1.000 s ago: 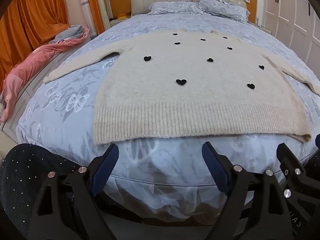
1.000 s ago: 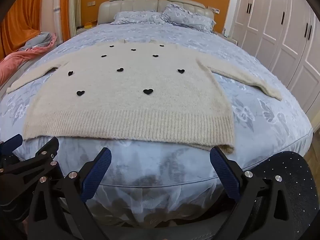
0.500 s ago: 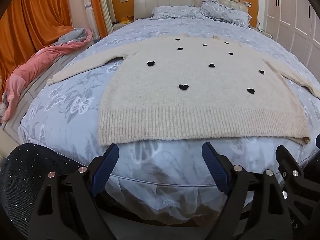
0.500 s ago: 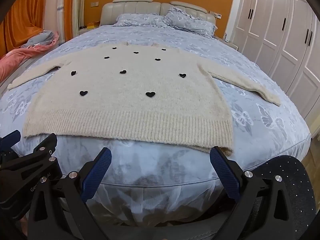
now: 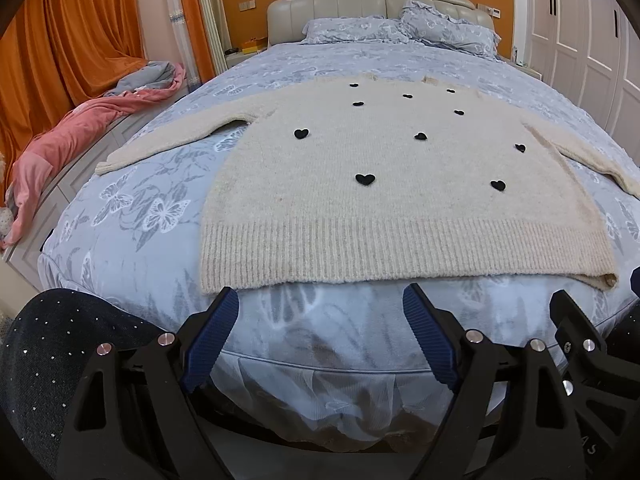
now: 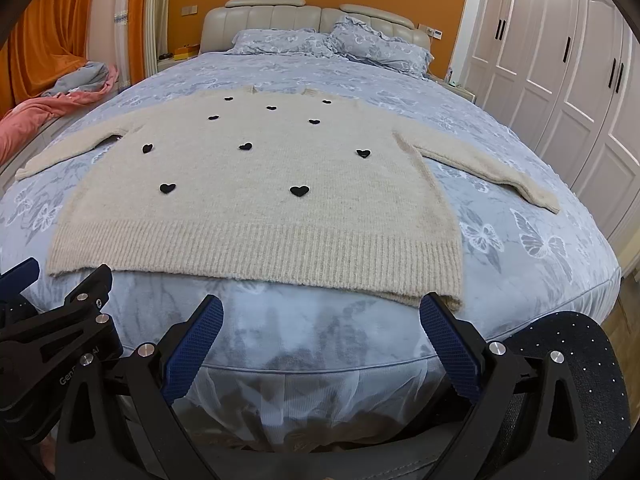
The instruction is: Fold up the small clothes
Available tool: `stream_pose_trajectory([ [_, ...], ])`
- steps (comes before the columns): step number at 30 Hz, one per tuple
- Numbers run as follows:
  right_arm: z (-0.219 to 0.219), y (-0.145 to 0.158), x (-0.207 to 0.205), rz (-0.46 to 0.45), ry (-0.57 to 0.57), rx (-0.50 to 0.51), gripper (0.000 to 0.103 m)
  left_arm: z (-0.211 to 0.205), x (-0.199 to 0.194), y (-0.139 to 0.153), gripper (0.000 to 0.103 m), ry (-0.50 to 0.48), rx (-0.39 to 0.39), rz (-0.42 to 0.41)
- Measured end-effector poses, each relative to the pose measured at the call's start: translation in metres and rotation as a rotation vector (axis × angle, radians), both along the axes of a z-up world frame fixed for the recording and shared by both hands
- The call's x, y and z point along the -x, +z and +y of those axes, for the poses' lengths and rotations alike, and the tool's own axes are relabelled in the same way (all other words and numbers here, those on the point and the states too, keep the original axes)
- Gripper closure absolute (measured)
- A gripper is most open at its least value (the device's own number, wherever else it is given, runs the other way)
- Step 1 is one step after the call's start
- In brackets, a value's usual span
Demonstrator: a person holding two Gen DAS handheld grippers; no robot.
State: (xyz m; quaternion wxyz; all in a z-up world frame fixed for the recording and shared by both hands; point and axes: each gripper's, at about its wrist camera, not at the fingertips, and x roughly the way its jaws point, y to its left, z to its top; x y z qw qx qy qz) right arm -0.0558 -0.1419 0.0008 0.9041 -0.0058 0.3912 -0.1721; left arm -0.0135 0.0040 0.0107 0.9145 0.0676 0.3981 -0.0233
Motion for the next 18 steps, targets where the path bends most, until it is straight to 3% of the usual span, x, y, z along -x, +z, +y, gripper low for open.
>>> stream_pose_trajectory([
  [12,-0.0019,0.0008,0.0007,0.002,-0.002,-0.002,0.005,-0.0043,0.0032,0.0048,0.021,0.01,-0.032,-0.029],
  [18,-0.0034,0.0031,0.0047,-0.004,-0.006,0.003,0.005,-0.0041,0.0034,0.0055,0.021,0.003,-0.012,-0.021],
])
